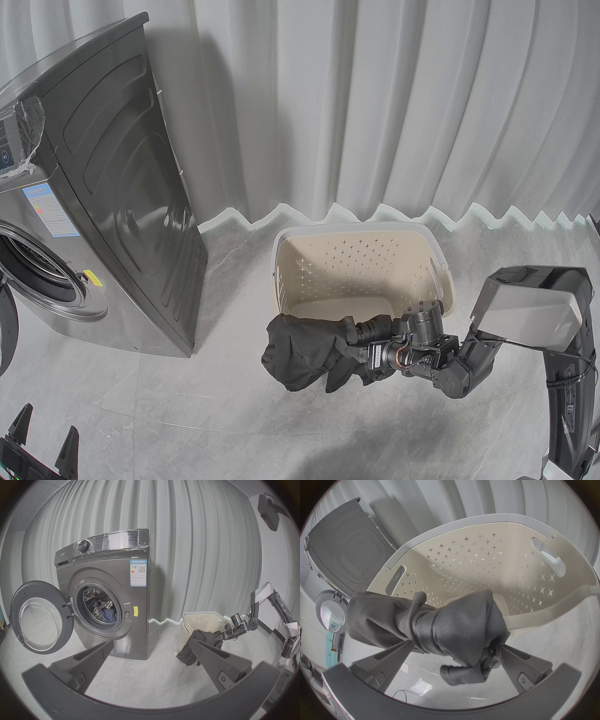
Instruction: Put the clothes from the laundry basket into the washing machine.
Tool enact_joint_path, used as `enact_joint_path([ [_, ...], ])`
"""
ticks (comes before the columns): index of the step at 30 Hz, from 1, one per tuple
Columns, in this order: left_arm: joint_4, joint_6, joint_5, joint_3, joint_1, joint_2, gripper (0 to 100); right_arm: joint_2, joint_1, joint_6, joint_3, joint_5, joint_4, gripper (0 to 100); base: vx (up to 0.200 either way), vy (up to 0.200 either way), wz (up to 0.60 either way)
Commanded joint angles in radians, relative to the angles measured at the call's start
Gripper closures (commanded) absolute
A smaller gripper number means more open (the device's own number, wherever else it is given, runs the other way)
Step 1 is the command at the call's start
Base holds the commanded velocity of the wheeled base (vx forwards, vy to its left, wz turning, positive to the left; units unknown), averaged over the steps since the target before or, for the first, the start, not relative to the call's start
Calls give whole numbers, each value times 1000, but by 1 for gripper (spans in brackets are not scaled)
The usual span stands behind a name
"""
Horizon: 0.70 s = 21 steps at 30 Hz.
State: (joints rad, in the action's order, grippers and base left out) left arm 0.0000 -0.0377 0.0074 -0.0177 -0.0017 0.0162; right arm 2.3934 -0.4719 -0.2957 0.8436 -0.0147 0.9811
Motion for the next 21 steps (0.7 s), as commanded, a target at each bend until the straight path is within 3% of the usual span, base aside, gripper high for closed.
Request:
enact_joint_path([
  [1,0,-1,0,15,0,-16,0,27,1,-2,29,-1,1,0,0,0,0],
  [4,0,-1,0,15,0,-16,0,44,6,-3,57,-1,5,0,0,0,0],
  [5,0,-1,0,15,0,-16,0,49,4,-3,61,-1,8,100,0,0,0],
  [21,0,-1,0,15,0,-16,0,-5,-4,-29,17,-1,34,100,0,0,0],
])
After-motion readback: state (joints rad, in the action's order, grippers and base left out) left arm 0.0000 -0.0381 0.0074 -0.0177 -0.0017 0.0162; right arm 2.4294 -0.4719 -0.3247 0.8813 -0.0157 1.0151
